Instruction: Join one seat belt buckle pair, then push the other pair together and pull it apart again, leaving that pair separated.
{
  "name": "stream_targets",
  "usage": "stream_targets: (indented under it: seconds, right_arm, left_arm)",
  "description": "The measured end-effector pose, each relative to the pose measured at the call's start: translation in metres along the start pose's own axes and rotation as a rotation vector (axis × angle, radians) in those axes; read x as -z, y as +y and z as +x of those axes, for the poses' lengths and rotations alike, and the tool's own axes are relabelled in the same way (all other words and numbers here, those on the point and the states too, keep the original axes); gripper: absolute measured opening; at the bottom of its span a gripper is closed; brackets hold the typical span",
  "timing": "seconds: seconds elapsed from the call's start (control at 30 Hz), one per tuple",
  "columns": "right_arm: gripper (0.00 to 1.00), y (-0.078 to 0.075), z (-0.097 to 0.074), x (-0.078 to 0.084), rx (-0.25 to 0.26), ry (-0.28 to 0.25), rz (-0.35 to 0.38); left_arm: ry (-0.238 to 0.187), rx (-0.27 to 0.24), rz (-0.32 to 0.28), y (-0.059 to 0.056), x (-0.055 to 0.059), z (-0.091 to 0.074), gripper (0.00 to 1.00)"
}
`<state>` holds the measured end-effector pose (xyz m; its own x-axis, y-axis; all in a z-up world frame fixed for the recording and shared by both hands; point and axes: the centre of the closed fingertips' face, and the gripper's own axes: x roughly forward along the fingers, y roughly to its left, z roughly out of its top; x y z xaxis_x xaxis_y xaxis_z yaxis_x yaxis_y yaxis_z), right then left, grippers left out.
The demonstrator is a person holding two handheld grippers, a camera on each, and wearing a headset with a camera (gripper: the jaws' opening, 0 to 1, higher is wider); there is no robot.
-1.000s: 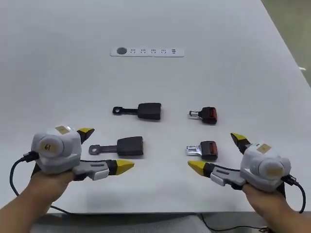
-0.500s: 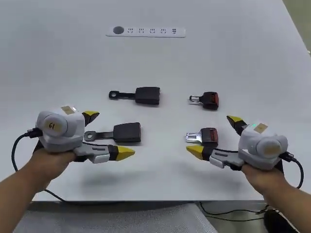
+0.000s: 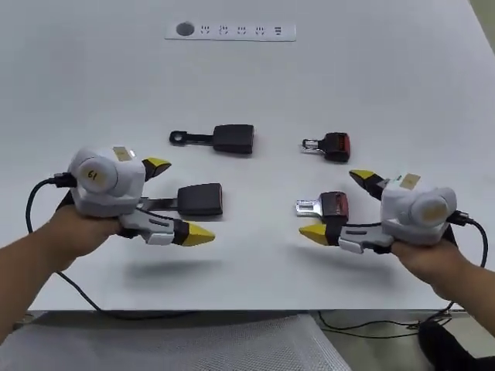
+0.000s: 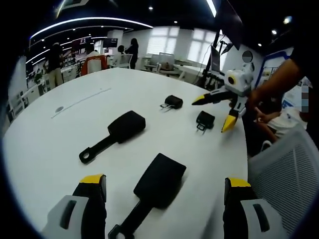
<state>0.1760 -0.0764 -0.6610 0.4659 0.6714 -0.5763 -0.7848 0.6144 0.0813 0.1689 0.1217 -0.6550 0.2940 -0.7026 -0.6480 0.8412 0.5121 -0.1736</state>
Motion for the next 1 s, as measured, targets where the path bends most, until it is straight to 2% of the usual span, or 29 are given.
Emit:
stream_targets:
  seconds: [0.1,0.3,0.4,0.43,0.57,0.73,0.87,0.93,1.0]
  right_arm:
    - [0.86,-0.003,0.001,0.007,-0.053,0.043,-0.023]
    - [0.84,-0.010,0.001,0.009,-0.118,0.077,-0.039]
    - [0.77,-0.008,0.001,0.016,-0.181,0.118,-0.047]
    - [0.77,-0.012,0.002,0.019,-0.186,0.131,-0.056]
    - [0.74,-0.008,0.002,0.025,-0.235,0.162,-0.093]
    - [0.69,-0.006,0.002,0.029,-0.269,0.182,-0.109]
    - [0.65,-0.005,0.001,0.030,-0.290,0.192,-0.140]
    - [0.63,-0.002,0.000,0.031,-0.302,0.202,-0.163]
    - [0.59,-0.001,0.000,0.031,-0.314,0.205,-0.166]
  left_arm:
    - [0.030,0.036,0.047,-0.003,0.002,0.003,1.00]
    - [0.065,0.089,0.069,-0.001,0.006,0.008,0.92]
    - [0.076,0.097,0.089,-0.001,0.007,0.011,0.89]
    - [0.079,0.103,0.094,-0.001,0.009,0.011,0.89]
    - [0.100,0.113,0.130,0.002,0.017,0.015,0.84]
    - [0.114,0.114,0.163,0.006,0.020,0.018,0.76]
    - [0.116,0.125,0.178,0.003,0.019,0.022,0.71]
    - [0.150,0.115,0.184,0.006,0.028,0.022,0.70]
    - [0.121,0.124,0.208,0.009,0.026,0.026,0.68]
